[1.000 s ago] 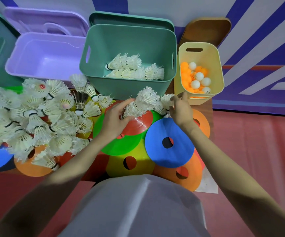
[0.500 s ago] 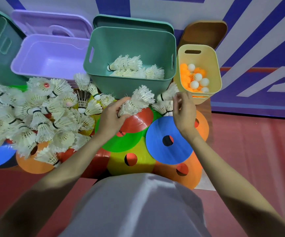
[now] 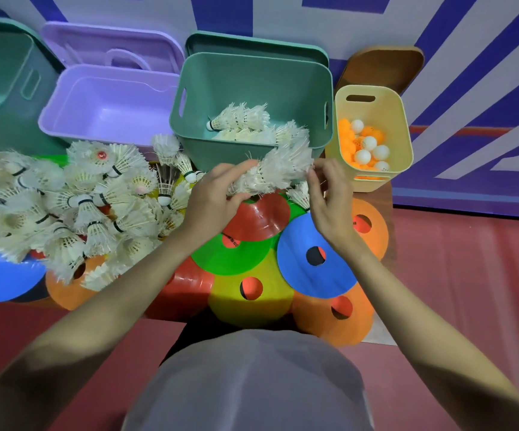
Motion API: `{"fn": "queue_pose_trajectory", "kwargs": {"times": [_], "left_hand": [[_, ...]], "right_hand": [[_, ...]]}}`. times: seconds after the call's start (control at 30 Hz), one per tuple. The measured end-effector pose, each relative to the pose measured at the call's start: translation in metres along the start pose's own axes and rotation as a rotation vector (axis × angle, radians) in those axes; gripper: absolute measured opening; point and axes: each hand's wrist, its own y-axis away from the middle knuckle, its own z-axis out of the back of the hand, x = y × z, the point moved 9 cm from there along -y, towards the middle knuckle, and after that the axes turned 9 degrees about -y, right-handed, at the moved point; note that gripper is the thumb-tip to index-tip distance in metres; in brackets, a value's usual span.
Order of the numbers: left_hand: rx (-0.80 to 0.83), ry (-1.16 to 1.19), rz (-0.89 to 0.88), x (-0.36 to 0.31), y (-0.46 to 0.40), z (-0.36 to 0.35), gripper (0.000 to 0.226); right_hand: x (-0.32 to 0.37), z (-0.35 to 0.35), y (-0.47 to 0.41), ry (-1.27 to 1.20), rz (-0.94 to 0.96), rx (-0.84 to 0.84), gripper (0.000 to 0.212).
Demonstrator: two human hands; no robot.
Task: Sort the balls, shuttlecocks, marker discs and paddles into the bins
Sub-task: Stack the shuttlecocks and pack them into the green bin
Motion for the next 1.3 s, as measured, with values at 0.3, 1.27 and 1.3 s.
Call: {"fn": "queue_pose_trajectory", "kwargs": {"times": [0.3, 1.27, 1.3], "left_hand": [[0.127, -0.019, -0.084, 0.001, -0.113, 0.024, 0.069], [0.458, -0.311, -0.243, 0.08, -0.275, -0.145, 0.019], [0.448, -0.341, -0.26, 0.078, -0.274, -0.142, 0.017]], "right_hand": [[-0.013, -0.004, -0.06, 0.001, -0.126, -0.199, 0.012], [-0.133, -0.088, -0.188, 0.855, -0.376, 0.256, 0.036], [-0.133, -0.089, -0.19, 0.876, -0.378, 0.289, 0.036]]}}
